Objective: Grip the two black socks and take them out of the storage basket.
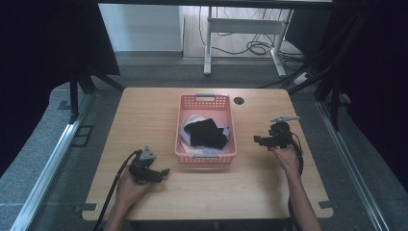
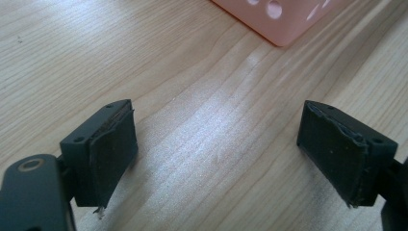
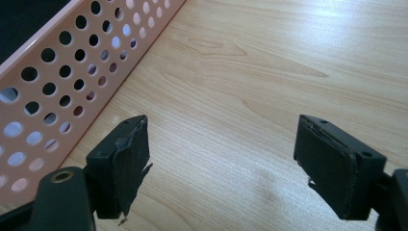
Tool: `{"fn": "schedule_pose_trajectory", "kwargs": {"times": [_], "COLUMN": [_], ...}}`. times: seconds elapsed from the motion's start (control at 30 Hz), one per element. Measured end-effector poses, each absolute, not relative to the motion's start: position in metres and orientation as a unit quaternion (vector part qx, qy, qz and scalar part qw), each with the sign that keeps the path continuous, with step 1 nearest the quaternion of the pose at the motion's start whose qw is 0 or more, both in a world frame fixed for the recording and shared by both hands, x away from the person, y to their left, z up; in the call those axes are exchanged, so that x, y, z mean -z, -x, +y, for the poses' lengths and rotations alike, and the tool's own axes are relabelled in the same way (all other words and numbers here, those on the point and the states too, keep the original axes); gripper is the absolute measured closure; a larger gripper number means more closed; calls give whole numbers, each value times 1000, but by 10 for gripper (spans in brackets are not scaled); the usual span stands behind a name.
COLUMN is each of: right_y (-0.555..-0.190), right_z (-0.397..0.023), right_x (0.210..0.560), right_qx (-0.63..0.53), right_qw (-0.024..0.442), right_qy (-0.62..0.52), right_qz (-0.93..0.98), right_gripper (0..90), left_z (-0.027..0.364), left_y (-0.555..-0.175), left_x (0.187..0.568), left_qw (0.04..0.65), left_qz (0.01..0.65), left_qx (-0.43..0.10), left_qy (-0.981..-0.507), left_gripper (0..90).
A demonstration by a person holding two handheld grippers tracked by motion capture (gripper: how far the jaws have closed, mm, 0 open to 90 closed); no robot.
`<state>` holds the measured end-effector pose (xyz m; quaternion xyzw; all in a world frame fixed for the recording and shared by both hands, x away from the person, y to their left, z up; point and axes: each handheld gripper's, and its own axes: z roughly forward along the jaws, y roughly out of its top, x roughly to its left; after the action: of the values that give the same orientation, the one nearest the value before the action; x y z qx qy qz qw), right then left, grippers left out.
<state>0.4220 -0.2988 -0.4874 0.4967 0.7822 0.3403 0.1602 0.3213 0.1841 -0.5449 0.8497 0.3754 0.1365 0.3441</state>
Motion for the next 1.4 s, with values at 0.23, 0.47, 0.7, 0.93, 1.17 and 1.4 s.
{"fn": "schedule_pose_trajectory", "kwargs": {"times": [0.23,0.47,0.7,0.93,1.17,1.4], "right_y": [-421,-423,-423,-422,-421,-417], "right_z": [-294,-293,-290,-287,-284,-276], "right_x": [487,491,492,490,486,474], "right_qx": [-340,-333,-324,-328,-326,-338], "right_qw": [159,155,159,158,155,161], "right_qy": [-489,-483,-475,-468,-463,-439], "right_qz": [788,795,803,805,809,817], "right_gripper": [174,158,149,142,128,46], "left_z": [184,184,184,184,184,184], "left_y": [-321,-321,-321,-321,-321,-321], "left_x": [545,545,545,545,545,545], "left_qw": [344,344,344,344,344,343], "left_qz": [375,375,375,375,376,375], "left_qx": [-136,-136,-136,-136,-136,-136], "left_qy": [-850,-850,-850,-850,-850,-850], "left_gripper": [137,137,137,137,137,136]}}
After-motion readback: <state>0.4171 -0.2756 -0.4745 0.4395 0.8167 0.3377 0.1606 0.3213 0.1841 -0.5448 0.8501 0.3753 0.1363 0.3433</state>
